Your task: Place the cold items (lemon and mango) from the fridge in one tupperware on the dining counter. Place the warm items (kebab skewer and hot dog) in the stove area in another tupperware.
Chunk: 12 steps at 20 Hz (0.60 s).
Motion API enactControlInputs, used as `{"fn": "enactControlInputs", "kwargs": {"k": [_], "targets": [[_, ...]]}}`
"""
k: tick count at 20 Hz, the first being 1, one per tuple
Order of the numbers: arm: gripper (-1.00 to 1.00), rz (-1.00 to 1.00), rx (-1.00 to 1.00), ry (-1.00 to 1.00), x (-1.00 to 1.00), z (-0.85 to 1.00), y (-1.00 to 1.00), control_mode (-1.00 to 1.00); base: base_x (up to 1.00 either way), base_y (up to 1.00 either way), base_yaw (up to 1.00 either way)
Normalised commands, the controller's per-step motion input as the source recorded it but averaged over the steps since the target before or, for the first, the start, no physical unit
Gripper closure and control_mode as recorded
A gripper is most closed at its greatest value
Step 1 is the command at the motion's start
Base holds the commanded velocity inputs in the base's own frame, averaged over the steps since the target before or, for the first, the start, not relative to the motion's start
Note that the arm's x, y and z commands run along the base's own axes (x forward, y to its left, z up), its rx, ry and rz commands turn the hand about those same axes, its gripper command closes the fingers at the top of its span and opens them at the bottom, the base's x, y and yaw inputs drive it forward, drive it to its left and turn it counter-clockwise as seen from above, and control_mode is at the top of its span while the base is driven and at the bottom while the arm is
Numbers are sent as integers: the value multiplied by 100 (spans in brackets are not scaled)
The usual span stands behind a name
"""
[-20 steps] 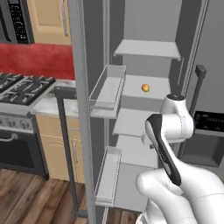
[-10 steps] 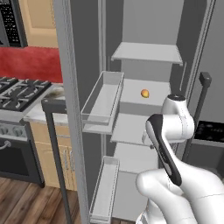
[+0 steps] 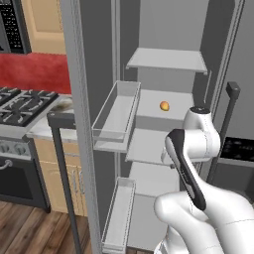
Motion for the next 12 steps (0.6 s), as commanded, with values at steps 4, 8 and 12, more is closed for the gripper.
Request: {"fn": "enactControlInputs", "kwargs": {"k": [4, 8, 12], "targets": [[-100, 0, 0, -2, 0, 0, 0, -100, 0, 0, 0], [-100, -8, 0, -48, 23, 0, 5, -100, 0, 0, 0], [-100, -22, 0, -55, 42, 13, 13, -100, 0, 0, 0]]}}
